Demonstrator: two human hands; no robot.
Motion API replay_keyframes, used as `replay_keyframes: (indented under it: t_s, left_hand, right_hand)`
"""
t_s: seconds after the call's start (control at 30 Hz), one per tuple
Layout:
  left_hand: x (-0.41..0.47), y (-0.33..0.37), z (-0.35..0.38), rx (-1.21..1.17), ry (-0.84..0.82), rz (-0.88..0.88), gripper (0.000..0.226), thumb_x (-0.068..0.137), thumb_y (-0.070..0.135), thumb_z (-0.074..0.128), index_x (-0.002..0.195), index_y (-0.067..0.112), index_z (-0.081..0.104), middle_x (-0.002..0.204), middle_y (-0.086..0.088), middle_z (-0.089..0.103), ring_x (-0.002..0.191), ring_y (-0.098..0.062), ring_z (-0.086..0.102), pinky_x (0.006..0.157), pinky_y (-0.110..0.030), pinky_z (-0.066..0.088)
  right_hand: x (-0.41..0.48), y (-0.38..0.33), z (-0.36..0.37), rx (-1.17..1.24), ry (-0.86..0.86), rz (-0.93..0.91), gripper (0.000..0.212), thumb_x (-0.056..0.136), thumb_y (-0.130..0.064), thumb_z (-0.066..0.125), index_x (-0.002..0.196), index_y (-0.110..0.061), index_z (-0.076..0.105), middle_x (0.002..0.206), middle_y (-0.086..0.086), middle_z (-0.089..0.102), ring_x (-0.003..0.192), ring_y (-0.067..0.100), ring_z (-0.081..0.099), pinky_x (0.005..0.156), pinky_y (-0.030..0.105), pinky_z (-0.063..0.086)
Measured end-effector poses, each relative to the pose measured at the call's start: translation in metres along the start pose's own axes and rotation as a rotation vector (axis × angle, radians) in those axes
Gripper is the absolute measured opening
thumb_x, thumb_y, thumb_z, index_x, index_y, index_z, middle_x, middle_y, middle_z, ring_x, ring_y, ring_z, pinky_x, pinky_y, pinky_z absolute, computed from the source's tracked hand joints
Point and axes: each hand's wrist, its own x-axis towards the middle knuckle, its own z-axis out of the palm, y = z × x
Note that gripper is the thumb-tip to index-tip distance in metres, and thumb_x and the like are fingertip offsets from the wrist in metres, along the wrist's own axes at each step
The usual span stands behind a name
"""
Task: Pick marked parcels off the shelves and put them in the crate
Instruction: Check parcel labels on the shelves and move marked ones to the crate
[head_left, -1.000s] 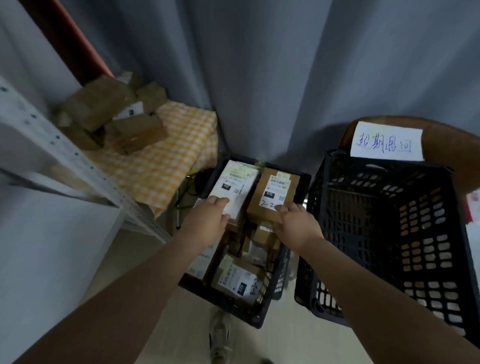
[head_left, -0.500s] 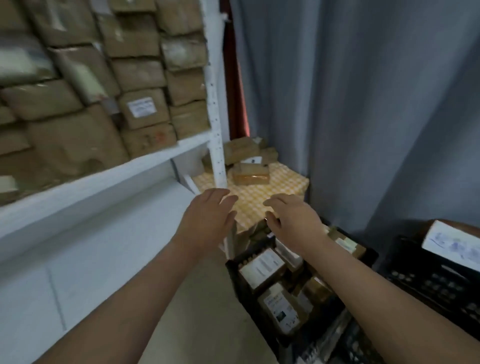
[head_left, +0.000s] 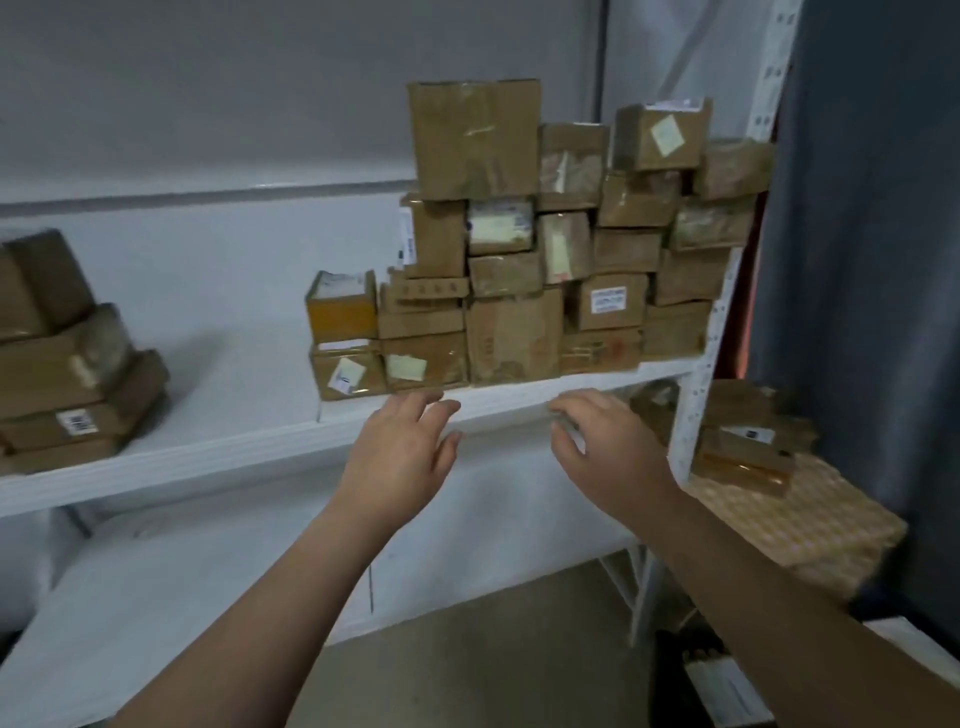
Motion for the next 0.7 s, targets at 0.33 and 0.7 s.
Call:
replay_keyframes:
  t_s: [0.33, 0.7]
  left_hand:
    - [0.007, -0.160, -0.011, -0.001, -0.007, -0.090, 0.043, 0.092, 0.029, 0.056, 0.132, 0.016, 0.051, 0.134, -0.009, 0.051, 0.117, -0.028, 0.050, 0.094, -0.037, 0.043]
    - [0.114, -0.277, 0.025, -0.023, -0.252, -0.213, 0.080, 0.093, 0.043, 0.051, 0.150, 0.032, -0.005, 0.154, -0.021, 0.016, 0.131, -0.039, 0.037, 0.101, -0.047, 0.038]
  right_hand:
    - [0.091, -0.111, 0.117, 0.055, -0.088, 0.001, 0.036, 0.095, -0.025, 0.049, 0.129, -0.017, 0.055, 0.134, -0.002, 0.052, 0.123, 0.017, 0.045, 0.096, 0.027, 0.037]
    - [0.188, -0.158, 0.193, 0.000, -0.081, 0.129, 0.042, 0.094, -0.025, 0.051, 0.135, -0.016, 0.047, 0.137, 0.001, 0.047, 0.126, 0.019, 0.039, 0.102, 0.033, 0.037]
